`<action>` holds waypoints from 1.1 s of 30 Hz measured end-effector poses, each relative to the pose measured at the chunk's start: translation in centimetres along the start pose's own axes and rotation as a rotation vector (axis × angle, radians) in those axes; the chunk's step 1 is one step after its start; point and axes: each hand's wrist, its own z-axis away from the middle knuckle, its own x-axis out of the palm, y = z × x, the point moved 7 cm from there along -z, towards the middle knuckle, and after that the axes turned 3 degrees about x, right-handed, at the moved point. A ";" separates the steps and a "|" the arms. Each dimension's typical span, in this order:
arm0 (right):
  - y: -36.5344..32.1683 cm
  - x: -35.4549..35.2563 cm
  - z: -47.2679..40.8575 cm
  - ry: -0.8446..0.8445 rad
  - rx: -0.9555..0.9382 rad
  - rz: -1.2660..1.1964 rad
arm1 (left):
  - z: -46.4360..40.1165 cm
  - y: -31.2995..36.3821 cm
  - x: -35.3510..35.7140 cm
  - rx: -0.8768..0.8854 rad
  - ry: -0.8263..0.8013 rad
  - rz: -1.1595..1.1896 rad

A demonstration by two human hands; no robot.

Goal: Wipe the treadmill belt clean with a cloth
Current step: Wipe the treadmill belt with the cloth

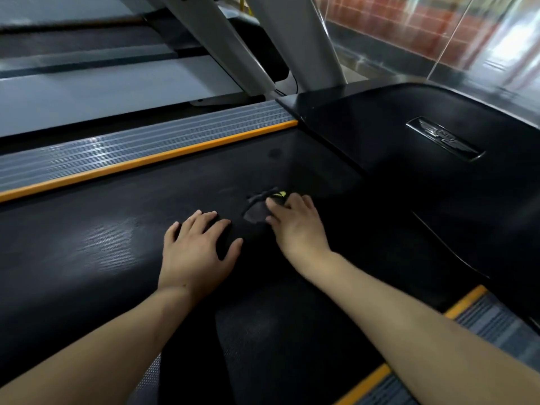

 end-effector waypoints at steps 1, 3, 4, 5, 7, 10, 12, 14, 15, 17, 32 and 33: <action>0.7 -0.5 -0.3 0.017 -0.075 -0.003 | 0.0 0.0 0.0 -0.001 -0.001 0.001; 4.7 -1.6 -1.9 0.054 -0.106 0.160 | 0.0 0.0 0.0 -0.005 0.001 0.007; 7.9 -2.4 -3.0 0.067 -0.011 0.230 | 0.0 0.0 0.0 -0.009 0.006 0.010; 11.3 -3.3 -3.8 0.070 0.123 0.267 | 0.0 -0.1 0.0 -0.013 0.010 0.014; 15.9 -4.0 -4.1 0.068 0.360 0.302 | 0.1 0.0 0.0 -0.013 0.006 0.021; 13.7 -3.4 -3.2 0.068 0.425 0.368 | 0.0 0.1 0.0 -0.009 -0.008 0.027; 9.1 -2.3 -2.5 0.064 0.356 0.304 | -0.1 0.1 0.1 -0.007 -0.009 0.036; 3.8 -1.0 -0.9 0.044 0.204 0.177 | 0.0 0.0 0.1 -0.004 -0.012 0.038; 1.6 -0.5 0.1 0.026 0.123 0.096 | 0.0 0.0 0.1 -0.002 -0.010 0.035; -0.3 -0.7 1.0 0.024 -0.054 -0.030 | 0.0 0.0 0.0 0.000 0.001 0.032; 2.0 -1.7 1.2 0.102 0.180 0.100 | 0.0 0.2 0.0 0.009 -0.025 0.038; 0.3 -1.5 2.1 0.078 0.087 0.028 | 0.0 0.2 0.1 0.013 -0.027 0.035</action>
